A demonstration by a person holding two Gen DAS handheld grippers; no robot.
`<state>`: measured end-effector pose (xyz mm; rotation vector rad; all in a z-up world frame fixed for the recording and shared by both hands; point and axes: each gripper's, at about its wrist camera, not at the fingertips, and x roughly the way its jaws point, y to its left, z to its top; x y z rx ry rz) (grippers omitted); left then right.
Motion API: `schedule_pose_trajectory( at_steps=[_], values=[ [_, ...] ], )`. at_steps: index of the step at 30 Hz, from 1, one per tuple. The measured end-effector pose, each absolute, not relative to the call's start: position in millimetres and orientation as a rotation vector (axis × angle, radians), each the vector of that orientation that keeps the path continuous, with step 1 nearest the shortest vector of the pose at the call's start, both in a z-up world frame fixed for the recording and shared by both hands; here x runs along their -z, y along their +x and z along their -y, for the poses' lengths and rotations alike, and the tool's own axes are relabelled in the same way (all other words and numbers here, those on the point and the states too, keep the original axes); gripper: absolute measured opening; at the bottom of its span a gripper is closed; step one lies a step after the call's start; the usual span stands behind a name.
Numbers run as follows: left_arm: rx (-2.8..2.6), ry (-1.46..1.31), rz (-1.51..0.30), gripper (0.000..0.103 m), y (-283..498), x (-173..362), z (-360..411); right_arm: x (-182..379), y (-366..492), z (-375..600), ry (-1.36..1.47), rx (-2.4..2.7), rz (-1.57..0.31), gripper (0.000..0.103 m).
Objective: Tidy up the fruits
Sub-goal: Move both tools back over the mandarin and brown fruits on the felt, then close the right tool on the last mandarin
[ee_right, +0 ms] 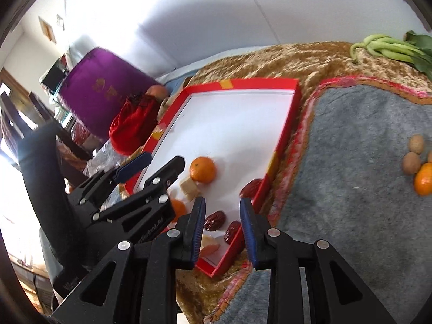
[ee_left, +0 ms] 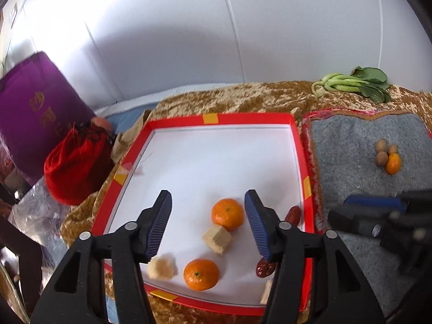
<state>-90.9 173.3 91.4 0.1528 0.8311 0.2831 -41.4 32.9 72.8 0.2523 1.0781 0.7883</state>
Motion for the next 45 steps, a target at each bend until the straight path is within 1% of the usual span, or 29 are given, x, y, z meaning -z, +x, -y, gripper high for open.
schedule_pose_trajectory(
  at_steps=[3, 5, 7, 10, 15, 21, 26, 30, 34, 40, 45],
  values=[
    [-0.242, 0.210, -0.799, 0.064, -89.3, -93.7, -154.7, -85.5, -34.7, -11.5, 0.287, -0.740, -1.043, 0.034],
    [-0.201, 0.244, -0.786, 0.066, -87.9, -93.2, -139.5, -94.1, -31.0, 3.6, 0.303, -0.707, -1.018, 0.039],
    [-0.166, 0.282, -0.772, 0.068, -86.4, -92.8, -126.4, -101.9, -27.6, 21.2, 0.334, -0.683, -0.999, 0.041],
    [-0.127, 0.329, -0.744, 0.074, -85.9, -91.5, -108.8, -109.8, -22.1, 48.5, 0.388, -0.642, -0.976, 0.043],
    [-0.026, 0.302, -0.733, 0.082, -85.6, -88.6, -88.9, -119.0, -13.3, 101.8, 0.470, -0.541, -0.953, 0.047],
    [0.063, 0.184, -0.766, 0.082, -75.3, -88.5, -68.7, -113.6, -0.5, 157.3, 0.593, -0.414, -0.985, 0.050],
    [0.100, 0.191, -0.757, 0.082, -50.6, -100.7, -43.0, -96.8, 7.8, 198.6, 0.700, -0.352, -1.040, 0.051],
    [0.114, 0.200, -0.779, 0.082, -35.3, -92.3, -35.1, -90.3, 15.5, 215.8, 0.738, -0.316, -1.062, 0.051],
    [0.086, 0.203, -0.835, 0.082, -31.2, -81.5, -40.7, -76.8, 26.3, 207.1, 0.756, -0.348, -1.127, 0.051],
    [0.047, 0.215, -0.832, 0.082, -37.1, -80.5, -52.4, -46.4, 39.7, 174.9, 0.727, -0.364, -1.255, 0.051],
    [0.034, 0.208, -0.829, 0.082, -42.1, -82.9, -62.6, -27.5, 43.6, 153.9, 0.684, -0.329, -1.305, 0.051]
  ],
)
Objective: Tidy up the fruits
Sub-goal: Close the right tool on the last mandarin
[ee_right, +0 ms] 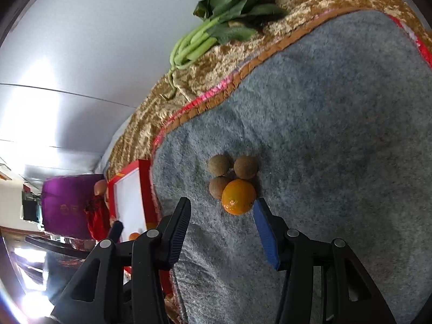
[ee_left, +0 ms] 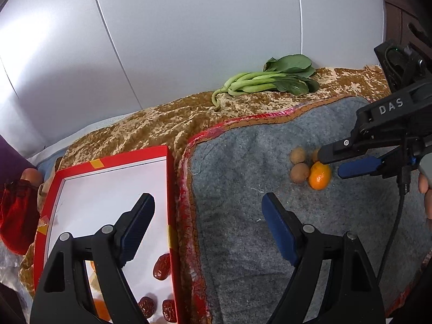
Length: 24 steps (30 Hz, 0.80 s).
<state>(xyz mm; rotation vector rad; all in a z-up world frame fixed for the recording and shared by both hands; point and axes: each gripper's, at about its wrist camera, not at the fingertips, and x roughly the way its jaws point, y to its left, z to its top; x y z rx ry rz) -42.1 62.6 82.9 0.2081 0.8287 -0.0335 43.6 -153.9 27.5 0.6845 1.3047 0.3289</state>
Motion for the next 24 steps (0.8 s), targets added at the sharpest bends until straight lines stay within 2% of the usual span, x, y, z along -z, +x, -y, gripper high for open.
schedule_pose_trajectory(
  at_steps=[13, 15, 18, 24],
  values=[
    [0.038, 0.212, -0.800, 0.082, -48.8, -91.6, -71.7, 1.7, 59.0, 138.8, 0.697, -0.255, -1.321, 0.051],
    [0.048, 0.220, -0.802, 0.082, -47.3, -90.6, -67.8, 1.9, 56.9, 144.8, 0.708, -0.258, -1.318, 0.046],
    [0.058, 0.233, -0.808, 0.082, -45.2, -87.6, -60.8, -0.1, 51.2, 157.5, 0.734, -0.263, -1.323, 0.033],
    [0.104, 0.266, -0.826, 0.082, -41.7, -79.0, -42.9, -8.7, 43.5, 179.3, 0.742, -0.260, -1.318, 0.033]
  ],
)
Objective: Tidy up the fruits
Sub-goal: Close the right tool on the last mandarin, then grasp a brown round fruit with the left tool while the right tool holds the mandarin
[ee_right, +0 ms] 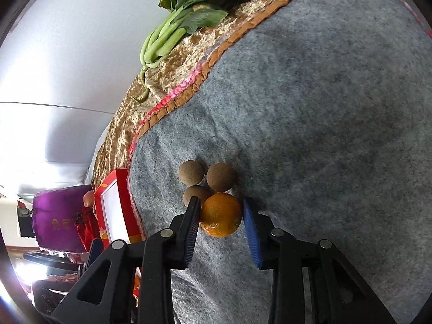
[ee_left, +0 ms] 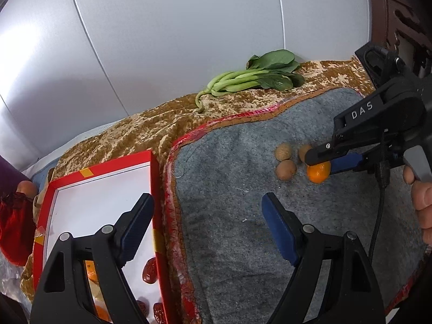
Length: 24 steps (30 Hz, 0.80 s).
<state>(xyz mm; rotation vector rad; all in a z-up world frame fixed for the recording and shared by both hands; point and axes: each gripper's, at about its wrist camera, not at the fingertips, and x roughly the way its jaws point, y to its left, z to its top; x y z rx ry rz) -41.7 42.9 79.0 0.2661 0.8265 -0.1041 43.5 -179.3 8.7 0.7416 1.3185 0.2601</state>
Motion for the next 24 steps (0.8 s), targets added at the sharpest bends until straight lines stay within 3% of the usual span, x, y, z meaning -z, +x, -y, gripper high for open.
schedule_pose_trajectory(
  at_steps=[20, 24],
  values=[
    [0.383, 0.309, -0.924, 0.082, 10.6, -49.5, 11.1, -25.6, 28.0, 258.4, 0.849, -0.223, -1.265, 0.033],
    [0.405, 0.366, -0.940, 0.078, 18.0, -44.5, 7.8, -25.6, 30.5, 251.9, 0.844, -0.219, -1.268, 0.033]
  ],
)
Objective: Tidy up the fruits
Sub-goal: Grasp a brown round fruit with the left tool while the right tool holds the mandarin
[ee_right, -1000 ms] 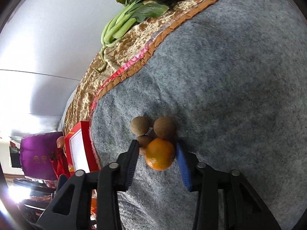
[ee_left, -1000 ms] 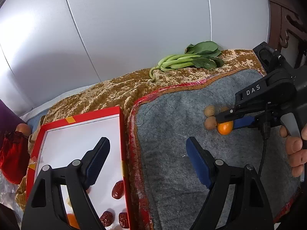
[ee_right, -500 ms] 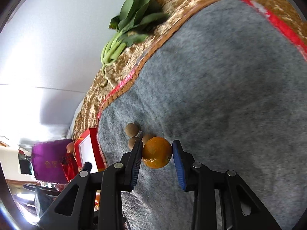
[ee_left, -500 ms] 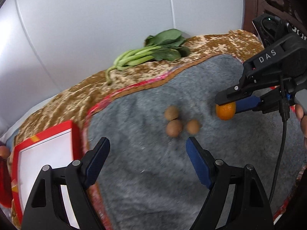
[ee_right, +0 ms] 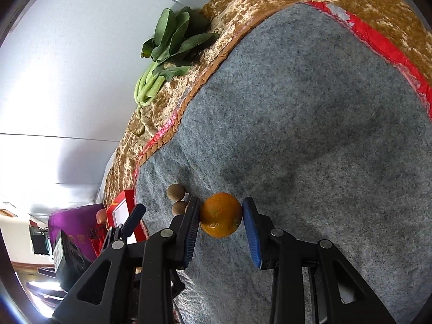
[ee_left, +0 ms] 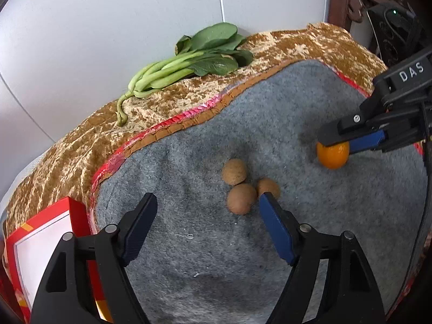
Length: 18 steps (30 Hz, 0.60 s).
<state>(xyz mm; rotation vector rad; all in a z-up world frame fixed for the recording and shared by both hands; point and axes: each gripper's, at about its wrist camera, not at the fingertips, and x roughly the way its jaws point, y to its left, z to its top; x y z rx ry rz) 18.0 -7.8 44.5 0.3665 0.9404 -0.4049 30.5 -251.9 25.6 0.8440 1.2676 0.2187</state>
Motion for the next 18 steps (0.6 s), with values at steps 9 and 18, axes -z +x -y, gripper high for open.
schedule_pose_trajectory(
  at_steps=[9, 18],
  values=[
    [0.451, 0.472, -0.950, 0.069, 25.4, -29.4, 20.1, -16.4, 34.4, 236.7, 0.832, -0.204, -1.293, 0.033],
    [0.498, 0.413, -0.977, 0.039, 31.8, -25.1, 24.6, -11.4, 35.4, 240.9, 0.801, -0.183, -1.301, 0.033]
  ],
)
